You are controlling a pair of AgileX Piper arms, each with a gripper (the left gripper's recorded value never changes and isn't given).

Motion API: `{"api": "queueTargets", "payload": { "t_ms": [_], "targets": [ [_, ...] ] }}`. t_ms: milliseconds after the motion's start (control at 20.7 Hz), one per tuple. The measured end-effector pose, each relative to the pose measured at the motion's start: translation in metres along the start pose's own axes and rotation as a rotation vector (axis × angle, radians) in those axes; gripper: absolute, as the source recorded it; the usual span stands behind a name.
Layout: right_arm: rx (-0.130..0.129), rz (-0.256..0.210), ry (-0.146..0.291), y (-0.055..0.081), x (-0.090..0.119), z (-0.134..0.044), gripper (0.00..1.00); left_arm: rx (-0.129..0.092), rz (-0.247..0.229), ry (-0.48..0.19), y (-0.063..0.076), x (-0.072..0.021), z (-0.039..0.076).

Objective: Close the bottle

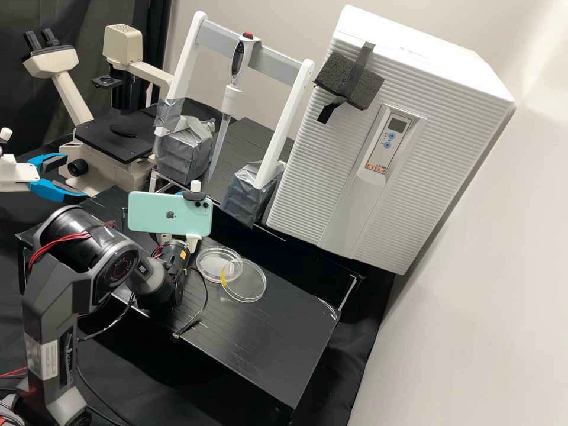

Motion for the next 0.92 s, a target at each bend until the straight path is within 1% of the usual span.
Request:
{"api": "queueTargets", "payload": {
  "t_ms": [290,338,531,725,918],
  "targets": [
    [0.001,0.001,0.001,-0.0001,0.0001,0.0001,0.00,0.000,0.000,0.000,0.0000,0.0000,0.0000],
    [0.001,0.001,0.001,-0.0001,0.0001,0.0001,1.00,0.000,0.000,0.000,0.0000,0.0000,0.0000],
    [0.001,0.000,0.002,-0.0003,0.0002,-0.0002,1.00,0.000,0.000,0.000,0.0000,0.0000,0.0000],
    [-0.013,-0.005,-0.003,-0.0009,0.0003,0.0001,1.00,0.000,0.000,0.000,0.0000,0.0000,0.0000],
    [-0.013,-0.009,-0.008,-0.0014,0.0004,0.0003,1.00,0.000,0.001,0.006,0.0003,-0.0006,-0.0015]
  ]
}}
